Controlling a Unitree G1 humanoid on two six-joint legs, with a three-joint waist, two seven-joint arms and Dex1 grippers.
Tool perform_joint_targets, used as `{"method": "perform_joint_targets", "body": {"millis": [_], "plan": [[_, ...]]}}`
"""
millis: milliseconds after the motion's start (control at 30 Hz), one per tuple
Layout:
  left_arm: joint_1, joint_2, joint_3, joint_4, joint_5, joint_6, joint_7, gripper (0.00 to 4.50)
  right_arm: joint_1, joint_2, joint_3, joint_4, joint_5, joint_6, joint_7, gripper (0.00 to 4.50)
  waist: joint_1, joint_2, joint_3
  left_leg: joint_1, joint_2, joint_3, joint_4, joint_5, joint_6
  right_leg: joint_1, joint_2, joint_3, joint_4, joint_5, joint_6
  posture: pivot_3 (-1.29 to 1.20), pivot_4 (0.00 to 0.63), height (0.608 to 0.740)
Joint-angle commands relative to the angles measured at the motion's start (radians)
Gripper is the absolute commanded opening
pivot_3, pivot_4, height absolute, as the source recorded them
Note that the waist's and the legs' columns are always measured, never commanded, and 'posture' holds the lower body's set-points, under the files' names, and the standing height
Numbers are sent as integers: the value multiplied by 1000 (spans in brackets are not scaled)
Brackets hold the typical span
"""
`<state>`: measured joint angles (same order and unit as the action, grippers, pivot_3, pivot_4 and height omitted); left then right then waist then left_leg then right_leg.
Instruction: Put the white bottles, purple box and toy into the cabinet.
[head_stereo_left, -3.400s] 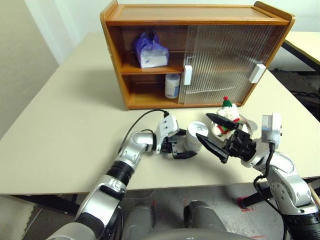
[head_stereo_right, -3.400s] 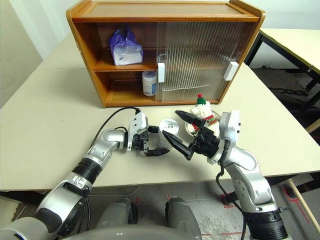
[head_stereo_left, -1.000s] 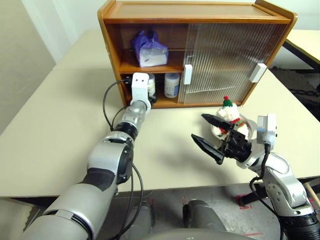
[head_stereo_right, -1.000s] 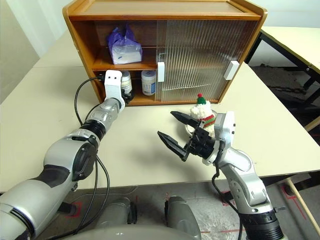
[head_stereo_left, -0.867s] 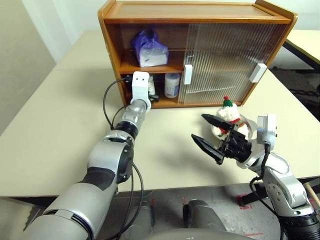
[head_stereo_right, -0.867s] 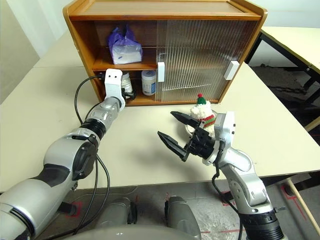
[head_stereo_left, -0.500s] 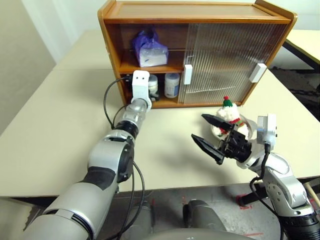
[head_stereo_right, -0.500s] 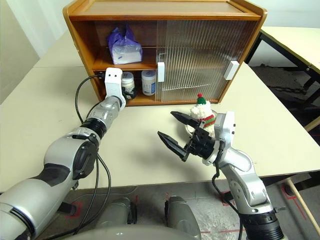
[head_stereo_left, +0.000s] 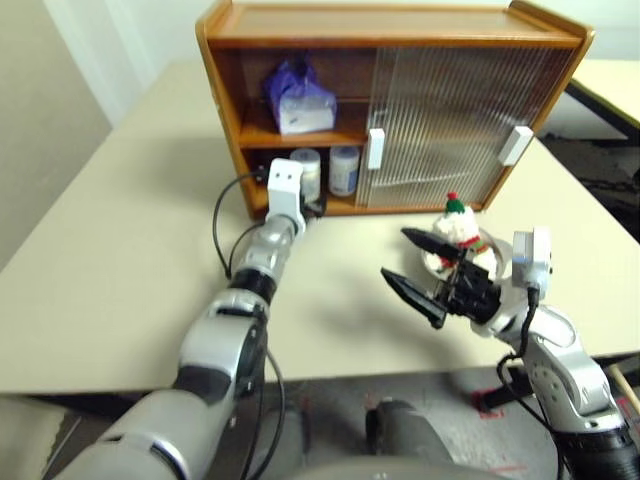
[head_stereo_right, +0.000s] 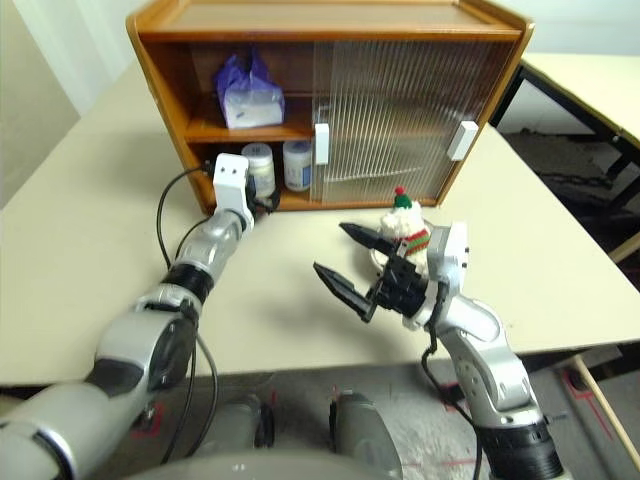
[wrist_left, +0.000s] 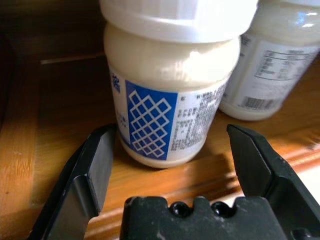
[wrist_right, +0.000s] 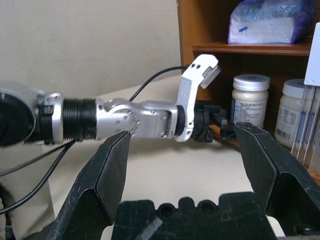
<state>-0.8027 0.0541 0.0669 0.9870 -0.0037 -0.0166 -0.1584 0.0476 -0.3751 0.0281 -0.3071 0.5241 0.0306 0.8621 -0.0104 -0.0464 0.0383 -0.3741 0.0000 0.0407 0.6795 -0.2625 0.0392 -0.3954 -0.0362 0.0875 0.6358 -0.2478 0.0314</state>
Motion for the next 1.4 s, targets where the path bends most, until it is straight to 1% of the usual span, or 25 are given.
{"method": "perform_joint_targets", "body": {"millis": [33, 100, 233, 300, 367, 500, 533, 567, 600, 633, 800, 867, 900, 1033, 1300, 1400], "plan": [[90, 21, -30, -168, 5, 76, -35, 4486, -8, 2, 1, 20, -6, -15, 10, 4500, -1, 1, 0, 0, 0, 0, 0, 0, 0, 0, 0, 0, 0, 0, 0, 23, 0, 740], [155, 33, -45, -276, 3, 127, -58, 4486, -11, 3, 2, 26, -7, -17, 13, 4500, -2, 1, 0, 1, 0, 0, 0, 0, 0, 0, 0, 0, 0, 1, -1, 25, 0, 740], [237, 50, -81, -428, 3, 210, -99, 4486, -14, 3, 2, 33, -7, -19, 20, 4500, 1, 1, 0, 1, 1, 0, 0, 0, 0, 0, 0, 0, 1, 1, -2, 29, 0, 740], [277, 57, -113, -498, -21, 247, -186, 4486, -17, 1, 0, 36, -6, -18, 24, 4500, 2, 1, -1, 1, 1, 0, 0, 0, 0, 1, 0, 0, 0, 1, -2, 35, 0, 740], [292, 58, -122, -534, -37, 262, -222, 4486, -21, -1, -1, 39, -5, -17, 26, 4500, 2, 1, -1, 2, 1, 0, 0, 0, 0, 2, -1, 0, 0, 1, -1, 36, 0, 740], [291, 56, -137, -573, -56, 238, -279, 4486, -31, -4, -3, 45, -4, -13, 31, 4500, 2, 1, -1, 2, 1, 0, 0, 0, 0, 2, -1, 0, 0, 0, -1, 36, 0, 740], [292, 55, -142, -581, -60, 236, -294, 4123, -33, -4, -3, 45, -4, -12, 32, 4500, 2, 1, -1, 3, 1, 0, 0, 0, 0, 2, -1, 0, 0, 0, -1, 37, 0, 740], [295, 54, -151, -592, -63, 237, -311, 3897, -34, -5, -3, 46, -4, -11, 33, 4500, 2, 2, -1, 3, 1, 0, 0, 0, 0, 3, -1, 0, 0, 0, -1, 36, 0, 740], [301, 54, -164, -610, -70, 231, -342, 3565, -34, -6, -4, 46, -4, -11, 33, 4500, 1, 2, -1, 3, 1, 0, 0, 0, 0, 3, -1, 0, 0, 0, -1, 36, 0, 740], [307, 55, -181, -630, -77, 219, -377, 3108, -34, -6, -4, 45, -4, -11, 33, 4500, 1, 2, -1, 3, 1, 0, 0, 0, 0, 3, 0, 0, 0, 0, -1, 36, 0, 740], [316, 49, -235, -710, -116, 147, -508, 1132, -32, -9, -7, 42, -4, -10, 35, 4500, 1, 2, -1, 3, 1, 0, 0, 0, 0, 3, 0, 0, -1, 0, -2, 34, 0, 740], [301, 52, -270, -748, -121, 107, -568, 384, -33, -10, -9, 39, -2, -7, 34, 4500, 1, 2, -1, 3, 1, 0, 0, 0, 0, 3, 0, 1, -1, -1, -2, 31, 0, 740], [282, 50, -284, -754, -109, 89, -574, 30, -34, -11, -10, 39, -1, -6, 34, 4500, 1, 2, -1, 2, 1, 0, 0, 0, 0, 3, 0, 1, -1, -1, -2, 31, 0, 740], [208, 18, -284, -697, -87, 57, -525, 30, -38, -9, -9, 37, 0, -5, 29, 4500, 2, 2, -1, 2, 0, 0, 0, 0, 1, 3, 0, 1, -1, -1, -2, 32, 0, 740], [31, -65, -252, -436, -45, 4, -368, 30, -49, -1, -2, 43, -5, -6, 25, 4500, 1, 2, -1, 3, 0, 0, 0, 1, 2, 4, 2, 2, -1, -1, 0, 33, 0, 740], [-17, -75, -234, -358, -29, -14, -307, 30, -49, 2, 1, 41, -7, -6, 22, 4500, 1, 2, -1, 2, 0, 0, 0, 1, 2, 3, 2, 2, -2, -2, 1, 31, 0, 740]]}}
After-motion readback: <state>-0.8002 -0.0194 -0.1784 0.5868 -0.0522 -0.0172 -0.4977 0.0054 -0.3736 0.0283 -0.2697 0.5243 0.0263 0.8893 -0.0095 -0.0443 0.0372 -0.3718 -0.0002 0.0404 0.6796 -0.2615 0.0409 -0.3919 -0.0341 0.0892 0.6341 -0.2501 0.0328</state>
